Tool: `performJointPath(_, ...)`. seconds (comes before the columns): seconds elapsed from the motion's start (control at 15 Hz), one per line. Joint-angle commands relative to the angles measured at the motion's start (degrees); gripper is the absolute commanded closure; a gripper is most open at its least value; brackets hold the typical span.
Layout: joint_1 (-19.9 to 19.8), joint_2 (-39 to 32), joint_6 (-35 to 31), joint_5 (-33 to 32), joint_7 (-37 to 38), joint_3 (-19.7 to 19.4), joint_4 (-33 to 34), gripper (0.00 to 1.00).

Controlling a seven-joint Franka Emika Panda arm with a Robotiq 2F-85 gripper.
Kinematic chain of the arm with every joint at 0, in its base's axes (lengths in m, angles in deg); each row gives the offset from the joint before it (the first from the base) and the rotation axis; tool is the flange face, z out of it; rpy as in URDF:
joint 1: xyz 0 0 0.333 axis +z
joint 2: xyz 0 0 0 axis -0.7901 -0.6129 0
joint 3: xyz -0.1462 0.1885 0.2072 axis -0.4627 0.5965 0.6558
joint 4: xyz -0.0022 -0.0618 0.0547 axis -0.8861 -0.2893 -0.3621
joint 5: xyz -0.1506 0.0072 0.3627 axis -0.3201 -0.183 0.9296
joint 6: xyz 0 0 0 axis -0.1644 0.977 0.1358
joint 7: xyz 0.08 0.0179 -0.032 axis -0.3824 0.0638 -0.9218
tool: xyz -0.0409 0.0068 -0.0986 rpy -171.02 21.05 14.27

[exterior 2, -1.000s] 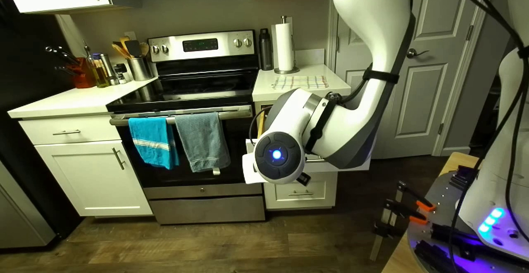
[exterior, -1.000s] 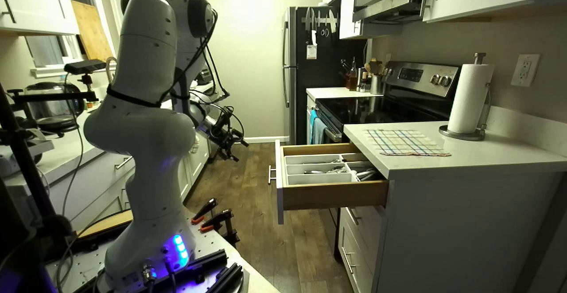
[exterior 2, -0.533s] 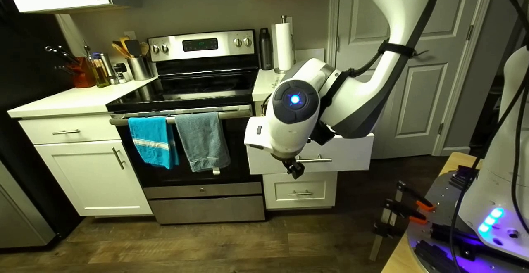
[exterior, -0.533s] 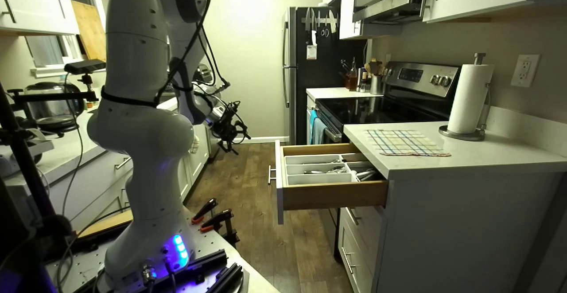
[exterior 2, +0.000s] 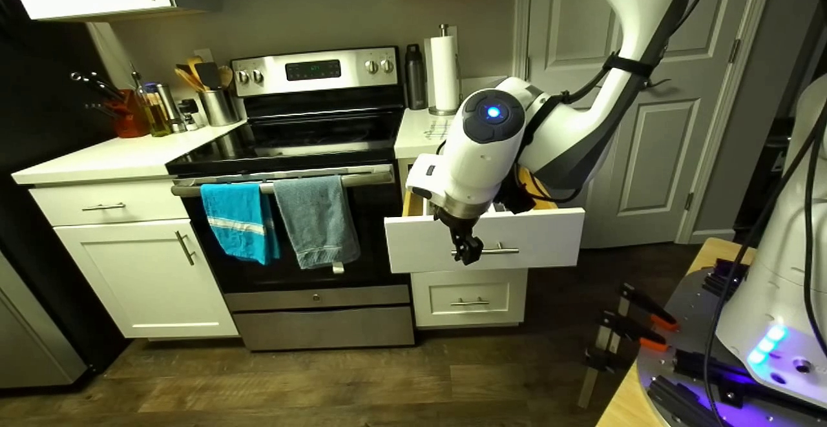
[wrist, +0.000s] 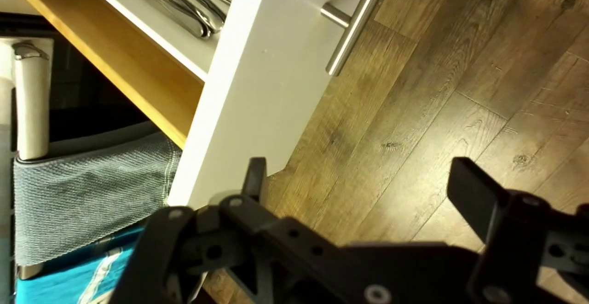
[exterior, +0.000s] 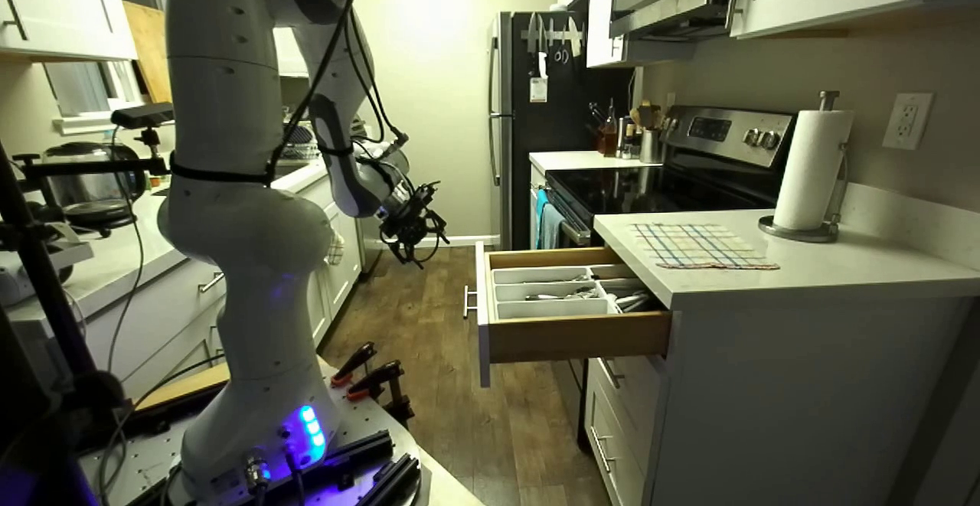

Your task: Open the first top drawer

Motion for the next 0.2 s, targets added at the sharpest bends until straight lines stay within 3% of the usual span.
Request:
performJointPath(0.0, -0.1, 0.1, -0.1, 0.2, -0.2, 0.0, 0.0, 0.0)
performJointPath(0.13, -0.1, 0.1, -0.1, 0.2, -0.1, 0.1, 0.0, 0.0)
